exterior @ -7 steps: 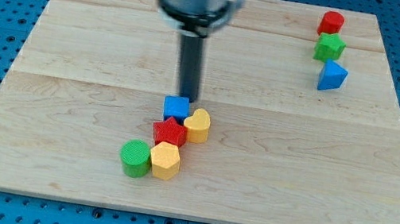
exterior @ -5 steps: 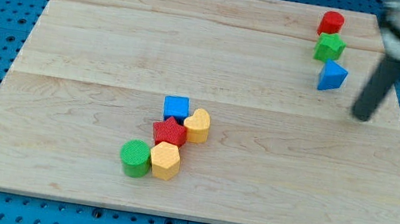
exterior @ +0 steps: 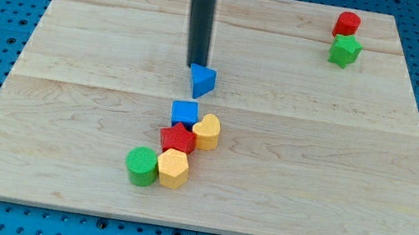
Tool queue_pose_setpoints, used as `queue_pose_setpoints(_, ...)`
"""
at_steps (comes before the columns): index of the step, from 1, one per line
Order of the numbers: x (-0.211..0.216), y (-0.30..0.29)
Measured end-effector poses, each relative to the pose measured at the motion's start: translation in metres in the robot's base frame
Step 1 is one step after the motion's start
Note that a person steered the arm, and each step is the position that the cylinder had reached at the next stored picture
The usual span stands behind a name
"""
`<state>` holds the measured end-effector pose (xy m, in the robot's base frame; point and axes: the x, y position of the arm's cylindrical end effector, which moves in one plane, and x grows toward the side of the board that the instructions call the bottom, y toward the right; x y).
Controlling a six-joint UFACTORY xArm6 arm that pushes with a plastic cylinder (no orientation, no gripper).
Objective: Slide the triangle above the cube
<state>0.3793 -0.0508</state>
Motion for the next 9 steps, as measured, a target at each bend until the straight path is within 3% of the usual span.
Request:
queue_pose_setpoints(1, 0.046, -0.006)
queue_pose_setpoints(3, -0.008, 0.039)
queue_pose_setpoints(4, 0.045, 0.046)
queue_pose_setpoints(6, 0.047, 0.056)
queue_pose_setpoints(8, -0.043, 0.289)
queue_pose_setpoints(9, -0.101, 0.330)
